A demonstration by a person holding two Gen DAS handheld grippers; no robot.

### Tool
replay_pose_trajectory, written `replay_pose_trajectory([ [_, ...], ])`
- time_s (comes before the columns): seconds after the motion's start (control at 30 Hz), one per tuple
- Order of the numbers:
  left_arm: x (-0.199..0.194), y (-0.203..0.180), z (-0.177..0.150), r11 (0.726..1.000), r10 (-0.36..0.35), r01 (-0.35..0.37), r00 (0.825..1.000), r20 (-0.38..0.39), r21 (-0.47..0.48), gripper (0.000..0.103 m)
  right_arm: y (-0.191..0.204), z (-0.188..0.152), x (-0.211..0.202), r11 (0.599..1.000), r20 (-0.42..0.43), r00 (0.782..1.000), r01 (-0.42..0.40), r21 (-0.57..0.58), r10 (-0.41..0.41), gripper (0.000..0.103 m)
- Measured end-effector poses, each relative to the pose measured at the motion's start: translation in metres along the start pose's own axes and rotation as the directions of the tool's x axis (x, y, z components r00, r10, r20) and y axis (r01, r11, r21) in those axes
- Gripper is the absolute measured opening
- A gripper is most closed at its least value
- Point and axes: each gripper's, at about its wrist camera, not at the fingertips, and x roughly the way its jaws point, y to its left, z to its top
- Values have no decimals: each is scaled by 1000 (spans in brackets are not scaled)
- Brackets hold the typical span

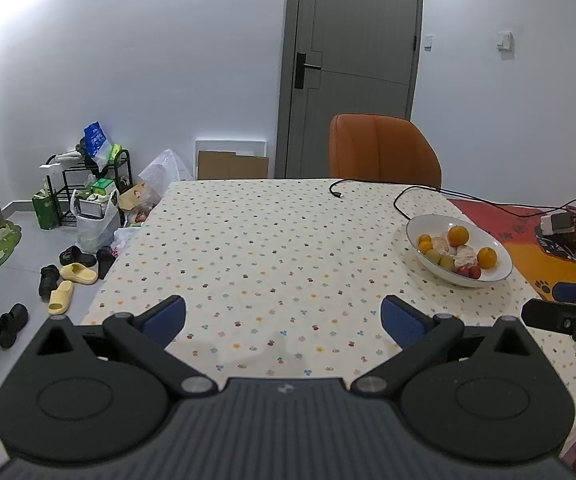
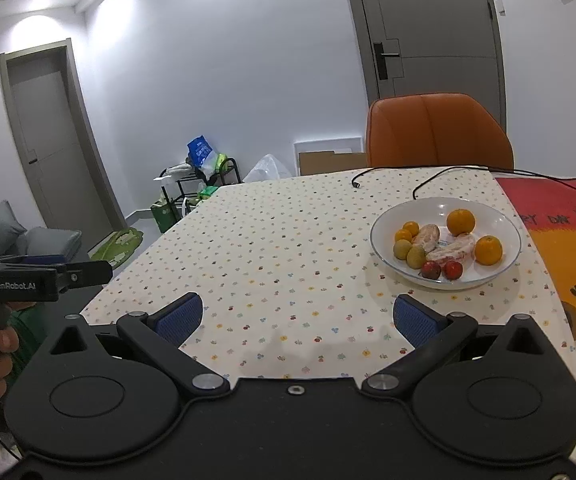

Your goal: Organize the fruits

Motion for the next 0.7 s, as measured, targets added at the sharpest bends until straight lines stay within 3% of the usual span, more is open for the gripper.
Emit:
replay_pose_trajectory([
  [0.7,-2,-5,-1,1000,1,0,1000,-3,20,103,-2,-1,-2,1000,8,1000,0,4,0,103],
])
